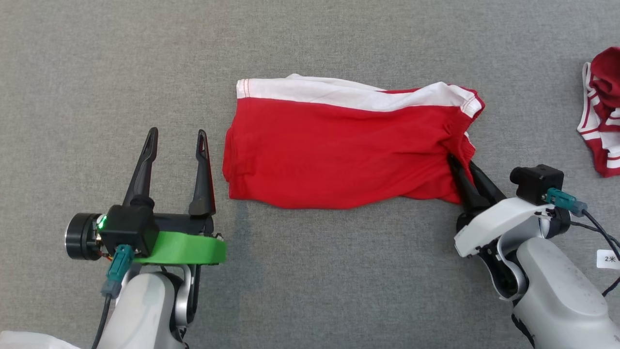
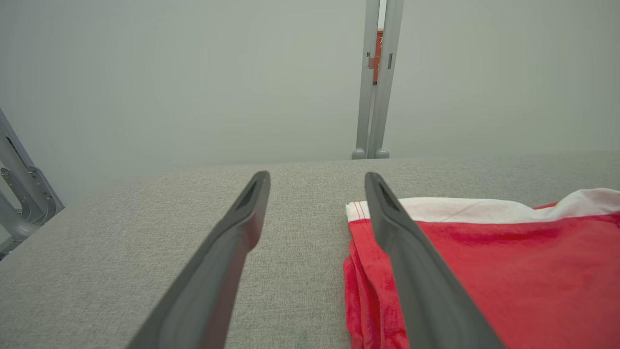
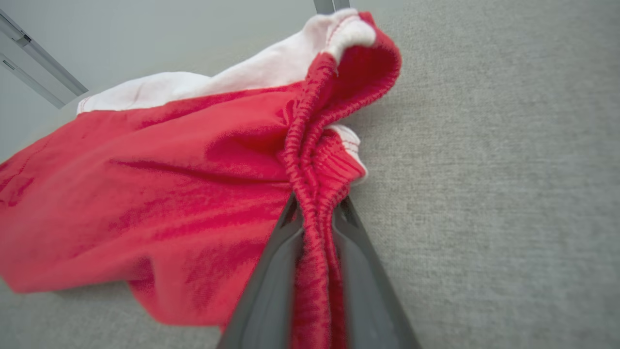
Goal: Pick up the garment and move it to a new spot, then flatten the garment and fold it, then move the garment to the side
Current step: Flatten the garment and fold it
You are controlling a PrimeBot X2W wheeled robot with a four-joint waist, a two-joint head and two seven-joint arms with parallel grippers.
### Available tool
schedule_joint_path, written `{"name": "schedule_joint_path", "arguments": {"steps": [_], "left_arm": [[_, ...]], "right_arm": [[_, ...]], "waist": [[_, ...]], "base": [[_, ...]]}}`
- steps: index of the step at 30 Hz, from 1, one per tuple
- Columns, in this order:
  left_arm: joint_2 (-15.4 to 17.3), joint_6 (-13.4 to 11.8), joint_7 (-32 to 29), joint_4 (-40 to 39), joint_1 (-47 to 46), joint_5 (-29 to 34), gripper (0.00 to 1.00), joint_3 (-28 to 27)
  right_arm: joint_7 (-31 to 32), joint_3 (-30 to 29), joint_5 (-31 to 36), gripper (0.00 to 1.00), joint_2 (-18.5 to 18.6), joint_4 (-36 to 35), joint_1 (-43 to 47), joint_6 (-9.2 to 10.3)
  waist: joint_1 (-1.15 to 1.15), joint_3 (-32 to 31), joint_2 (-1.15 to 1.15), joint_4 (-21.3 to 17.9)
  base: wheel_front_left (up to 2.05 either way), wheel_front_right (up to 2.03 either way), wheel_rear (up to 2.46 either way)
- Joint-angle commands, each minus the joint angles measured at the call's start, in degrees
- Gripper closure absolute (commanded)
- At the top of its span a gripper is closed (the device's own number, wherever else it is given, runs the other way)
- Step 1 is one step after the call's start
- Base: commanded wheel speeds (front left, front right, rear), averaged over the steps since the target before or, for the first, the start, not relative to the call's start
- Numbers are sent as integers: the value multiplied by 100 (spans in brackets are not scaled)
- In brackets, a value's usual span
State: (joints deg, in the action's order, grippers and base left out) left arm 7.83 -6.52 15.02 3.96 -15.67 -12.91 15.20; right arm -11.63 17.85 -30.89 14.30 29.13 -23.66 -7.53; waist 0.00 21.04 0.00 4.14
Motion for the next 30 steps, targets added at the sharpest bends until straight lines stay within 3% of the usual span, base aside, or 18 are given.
{"name": "schedule_joint_path", "arguments": {"steps": [1, 10, 15, 24, 30], "left_arm": [[3, 11, 16, 3, 66, 67, 0, -25], [-8, 27, 16, 9, 246, 79, 0, -84], [-19, 30, 16, 13, 342, 66, 0, -109], [-69, 75, 16, -8, 288, 94, 0, -58], [-153, 95, 16, -11, 166, 114, 0, -6]], "right_arm": [[-52, 20, -96, 100, 140, 61, 171, 10], [-269, -237, -458, 100, 938, -173, 550, 9], [30, -288, -747, 100, 1189, -486, 661, 7], [1308, 357, -1478, 100, 1033, -1804, 197, 4], [1954, 1044, -1794, 100, 578, -1834, -375, 4]], "waist": [[0, -97, 0, -56], [0, -406, 0, -194], [0, -547, 0, -253], [0, -538, 0, -158], [0, -372, 0, 107]], "base": [[0, 0, 0], [0, 0, 0], [0, 0, 0], [0, 0, 0], [0, 0, 0]]}}
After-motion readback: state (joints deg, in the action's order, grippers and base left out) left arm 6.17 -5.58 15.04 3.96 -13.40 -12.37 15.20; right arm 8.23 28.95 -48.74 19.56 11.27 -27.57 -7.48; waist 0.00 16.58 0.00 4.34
